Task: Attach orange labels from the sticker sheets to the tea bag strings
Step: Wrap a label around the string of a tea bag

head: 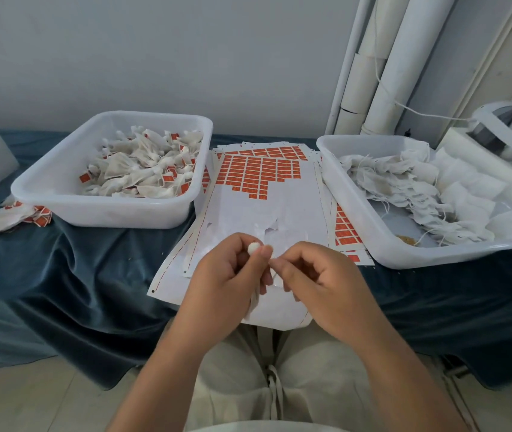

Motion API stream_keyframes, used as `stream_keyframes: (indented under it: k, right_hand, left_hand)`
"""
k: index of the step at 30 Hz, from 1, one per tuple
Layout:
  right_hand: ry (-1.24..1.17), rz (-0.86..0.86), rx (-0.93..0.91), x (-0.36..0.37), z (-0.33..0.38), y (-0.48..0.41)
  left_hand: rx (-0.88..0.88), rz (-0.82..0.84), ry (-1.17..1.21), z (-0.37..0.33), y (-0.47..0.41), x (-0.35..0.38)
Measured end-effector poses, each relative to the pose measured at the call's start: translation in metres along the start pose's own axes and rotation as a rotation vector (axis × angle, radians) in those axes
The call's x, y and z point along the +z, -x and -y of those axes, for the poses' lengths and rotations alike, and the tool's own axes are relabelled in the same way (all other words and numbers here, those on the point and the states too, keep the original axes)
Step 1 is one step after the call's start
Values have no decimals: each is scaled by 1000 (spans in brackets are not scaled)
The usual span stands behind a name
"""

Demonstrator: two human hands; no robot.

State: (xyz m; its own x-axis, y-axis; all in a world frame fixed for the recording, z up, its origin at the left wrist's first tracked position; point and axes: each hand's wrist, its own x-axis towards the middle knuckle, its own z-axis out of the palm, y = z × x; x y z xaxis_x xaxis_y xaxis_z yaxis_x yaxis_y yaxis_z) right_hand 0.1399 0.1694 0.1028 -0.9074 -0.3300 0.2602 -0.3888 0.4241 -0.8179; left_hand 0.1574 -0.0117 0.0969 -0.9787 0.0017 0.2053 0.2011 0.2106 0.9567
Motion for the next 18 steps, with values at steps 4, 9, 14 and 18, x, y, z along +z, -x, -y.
stream_keyframes:
  k: [4, 9, 14, 18]
  right_hand:
    - [-36, 166, 83, 0, -7, 2]
    - [-175, 220, 60, -2, -14, 6]
    - [-692, 178, 164, -5, -18, 10]
    - [-1063, 148, 144, 0, -18, 9]
  left_hand:
    - [-21, 28, 35, 0, 1, 2]
    - [-55, 53, -1, 3, 2, 3]
    - [-120, 69, 42, 2, 2, 6]
    - [-100, 149, 61, -1, 5, 8]
